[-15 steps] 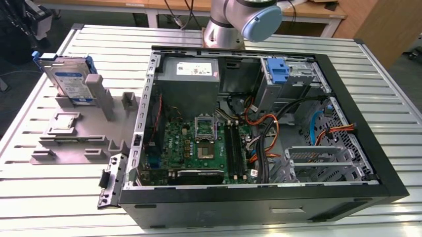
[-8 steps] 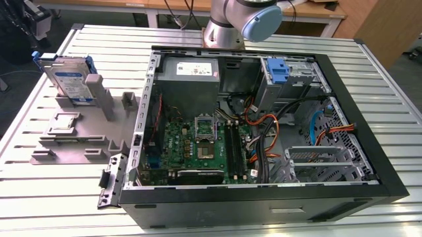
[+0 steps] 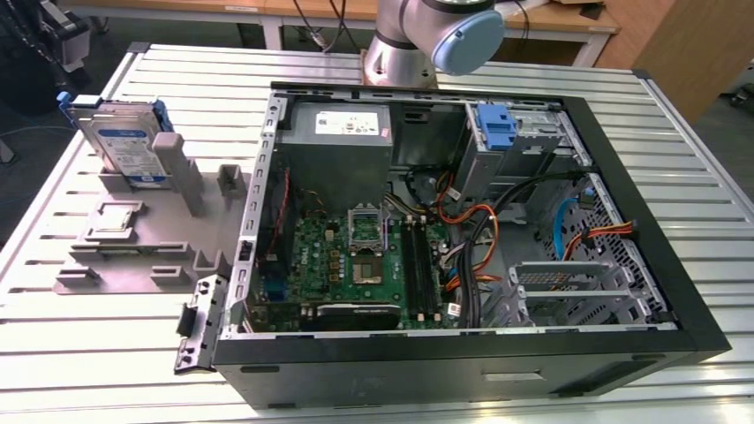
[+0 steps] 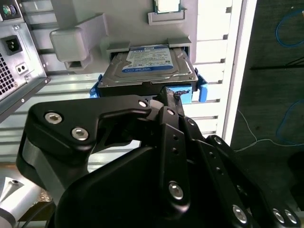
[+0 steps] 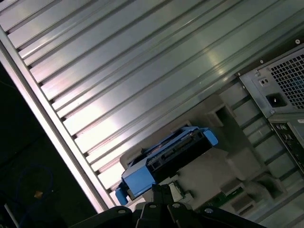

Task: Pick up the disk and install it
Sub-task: 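Pick up the disk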

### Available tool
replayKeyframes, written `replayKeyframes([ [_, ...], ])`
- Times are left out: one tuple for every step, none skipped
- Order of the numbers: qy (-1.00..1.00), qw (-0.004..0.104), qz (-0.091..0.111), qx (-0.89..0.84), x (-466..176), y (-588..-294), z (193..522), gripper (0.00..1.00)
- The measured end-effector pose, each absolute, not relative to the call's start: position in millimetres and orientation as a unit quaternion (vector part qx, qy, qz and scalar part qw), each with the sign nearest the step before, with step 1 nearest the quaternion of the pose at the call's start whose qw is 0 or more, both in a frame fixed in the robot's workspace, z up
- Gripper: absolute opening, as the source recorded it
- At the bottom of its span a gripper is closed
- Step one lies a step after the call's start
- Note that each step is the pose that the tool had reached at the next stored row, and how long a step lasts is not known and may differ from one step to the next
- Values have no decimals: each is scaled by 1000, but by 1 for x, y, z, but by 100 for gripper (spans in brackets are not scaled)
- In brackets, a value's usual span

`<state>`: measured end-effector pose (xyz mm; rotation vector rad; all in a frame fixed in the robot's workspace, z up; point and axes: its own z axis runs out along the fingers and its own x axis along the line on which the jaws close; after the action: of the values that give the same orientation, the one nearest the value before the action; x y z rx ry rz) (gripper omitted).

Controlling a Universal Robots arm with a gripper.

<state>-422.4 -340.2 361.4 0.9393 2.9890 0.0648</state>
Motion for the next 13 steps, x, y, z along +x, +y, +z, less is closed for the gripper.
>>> replayKeyframes([
  [953, 4, 21, 302, -422, -340, 361, 10],
  [952, 4, 21, 305, -422, -340, 361, 10],
  [951, 4, 21, 308, -422, -340, 361, 10],
  [950, 4, 21, 310, -422, -340, 361, 10],
  [950, 4, 21, 313, -422, -340, 361, 10],
  [949, 4, 21, 315, -422, -340, 361, 10],
  [948, 4, 21, 318, -422, -340, 361, 10],
  [947, 4, 21, 321, -422, -340, 361, 10],
  [946, 4, 21, 324, -422, -340, 361, 10],
  [945, 4, 21, 327, -422, -340, 361, 10],
  [944, 5, 21, 330, -422, -340, 361, 10],
  [943, 5, 21, 333, -422, -340, 361, 10],
  [941, 5, 20, 336, -422, -340, 361, 10],
])
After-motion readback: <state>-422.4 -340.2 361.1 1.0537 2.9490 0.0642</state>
